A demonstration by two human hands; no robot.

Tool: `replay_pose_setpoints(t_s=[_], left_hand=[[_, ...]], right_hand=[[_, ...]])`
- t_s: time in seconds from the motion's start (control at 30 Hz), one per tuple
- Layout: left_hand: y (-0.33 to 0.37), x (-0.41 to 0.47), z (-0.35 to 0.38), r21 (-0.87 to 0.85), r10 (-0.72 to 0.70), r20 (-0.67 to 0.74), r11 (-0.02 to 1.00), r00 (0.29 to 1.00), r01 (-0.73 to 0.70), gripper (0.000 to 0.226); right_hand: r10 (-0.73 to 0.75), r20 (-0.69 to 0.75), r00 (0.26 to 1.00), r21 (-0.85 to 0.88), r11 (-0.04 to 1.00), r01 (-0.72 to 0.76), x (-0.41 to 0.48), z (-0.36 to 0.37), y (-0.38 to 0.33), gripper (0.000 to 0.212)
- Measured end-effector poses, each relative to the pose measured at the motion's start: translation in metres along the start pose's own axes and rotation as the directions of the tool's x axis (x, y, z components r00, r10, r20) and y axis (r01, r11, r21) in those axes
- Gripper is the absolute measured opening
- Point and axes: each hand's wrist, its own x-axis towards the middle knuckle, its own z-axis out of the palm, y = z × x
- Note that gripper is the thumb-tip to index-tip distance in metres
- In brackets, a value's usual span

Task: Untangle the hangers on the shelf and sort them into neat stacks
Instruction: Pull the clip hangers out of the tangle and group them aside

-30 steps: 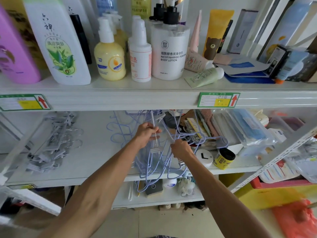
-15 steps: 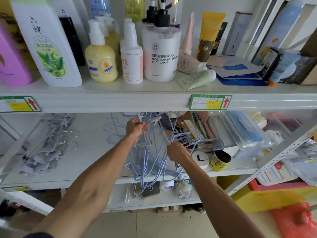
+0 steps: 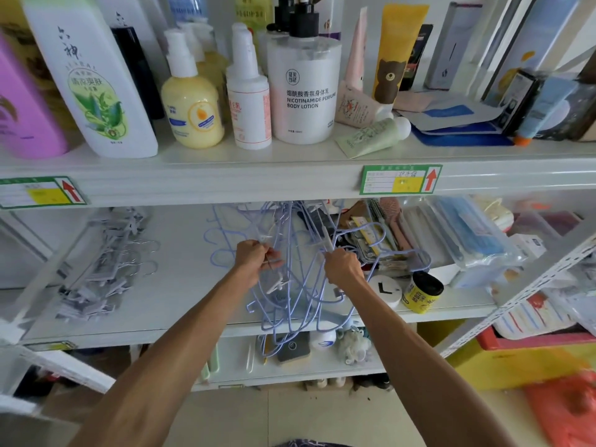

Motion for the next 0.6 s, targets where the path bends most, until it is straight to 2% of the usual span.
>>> replay_pose_setpoints(t_s=[0.1, 0.3, 0.43, 0.53, 0.6], left_hand=[[0.0, -0.002, -0.013, 0.039, 0.003, 0.001, 0.999, 1.0, -0.003, 0.022], [0.002, -0.004, -0.016, 0.075, 0.023, 0.035, 0.997, 0.999, -0.026, 0.024], [0.0, -0.001, -0.016, 0.172, 0.021, 0.084, 0.984, 0.996, -0.036, 0.018], [0.004, -0.003, -0.017, 0.177, 0.043, 0.087, 0.982, 0.995, -0.058, 0.019], [0.007, -0.005, -0.017, 0.169, 0.062, 0.084, 0.983, 0.995, -0.075, 0.019]], right_hand=[[0.027, -0.065, 0.998, 0.05, 0.998, -0.023, 0.001, 0.0, -0.001, 0.045], [0.005, -0.17, 0.985, -0.04, 0.999, -0.012, -0.004, -0.004, -0.008, 0.043], [-0.046, -0.142, 0.989, -0.049, 0.998, 0.039, -0.004, -0.01, -0.01, 0.02], [-0.086, -0.114, 0.99, -0.044, 0.996, 0.082, -0.003, -0.016, -0.007, 0.021], [-0.103, -0.099, 0.99, -0.105, 0.99, 0.093, -0.003, -0.02, -0.004, 0.021]])
